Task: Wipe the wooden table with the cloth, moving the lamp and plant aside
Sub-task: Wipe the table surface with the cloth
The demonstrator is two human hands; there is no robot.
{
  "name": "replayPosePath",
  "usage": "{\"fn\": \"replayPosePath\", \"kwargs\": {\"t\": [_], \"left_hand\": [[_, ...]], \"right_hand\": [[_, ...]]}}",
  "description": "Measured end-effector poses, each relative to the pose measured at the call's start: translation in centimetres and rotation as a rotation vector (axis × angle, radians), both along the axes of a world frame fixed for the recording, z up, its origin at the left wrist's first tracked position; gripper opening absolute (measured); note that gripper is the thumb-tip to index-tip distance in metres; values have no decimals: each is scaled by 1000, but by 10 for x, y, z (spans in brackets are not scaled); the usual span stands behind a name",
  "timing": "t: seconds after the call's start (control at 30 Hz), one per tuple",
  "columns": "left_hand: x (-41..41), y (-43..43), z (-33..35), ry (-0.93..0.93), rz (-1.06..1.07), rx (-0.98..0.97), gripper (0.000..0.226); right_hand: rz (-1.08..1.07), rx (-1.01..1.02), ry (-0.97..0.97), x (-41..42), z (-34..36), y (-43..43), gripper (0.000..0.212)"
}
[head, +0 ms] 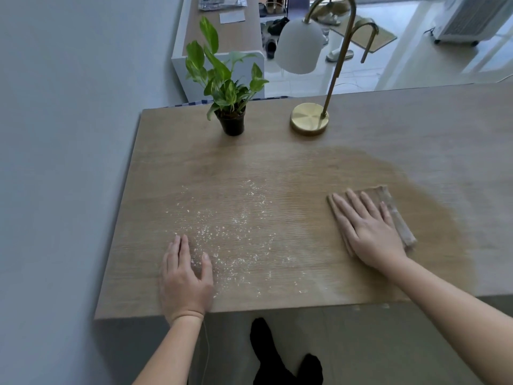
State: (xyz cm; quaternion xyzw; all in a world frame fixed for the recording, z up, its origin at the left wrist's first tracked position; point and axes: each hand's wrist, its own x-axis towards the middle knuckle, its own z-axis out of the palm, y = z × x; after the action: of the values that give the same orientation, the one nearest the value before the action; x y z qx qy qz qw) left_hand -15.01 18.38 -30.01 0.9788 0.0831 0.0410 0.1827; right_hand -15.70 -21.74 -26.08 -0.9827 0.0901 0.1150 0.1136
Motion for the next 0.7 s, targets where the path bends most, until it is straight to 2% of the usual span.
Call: {"fn": "replayPosePath", "kwargs": {"t": [0.07,0.13,0.2,0.3,0.37,0.43,0.57,0.7], "left_hand": [[0,-1,0,-7,2,-12,75],[0,-2,0,-25,10,-37,76],[-1,-2,0,-34,9,-41,76],[-3,-2,1,-32,7,-31,75],[-3,-3,2,-24,11,-33,76],[-4,-4,2,-25,11,-40,76],[-3,-4,2,-24,11,-43,76],[-4,-5,3,-14,15,-40,76]], "right_hand": [[-173,4,8,36,-7,21,56],[-241,12,15,55,-14,56,60],[-140,37,-5,44,-18,99,60],[76,106,-52,-23,-19,143,56],[161,99,-49,-70,-17,135,54],[157,37,-38,-93,-14,96,53],[-61,27,-27,-58,-9,28,52],[-327,26,4,19,-14,54,60]]}}
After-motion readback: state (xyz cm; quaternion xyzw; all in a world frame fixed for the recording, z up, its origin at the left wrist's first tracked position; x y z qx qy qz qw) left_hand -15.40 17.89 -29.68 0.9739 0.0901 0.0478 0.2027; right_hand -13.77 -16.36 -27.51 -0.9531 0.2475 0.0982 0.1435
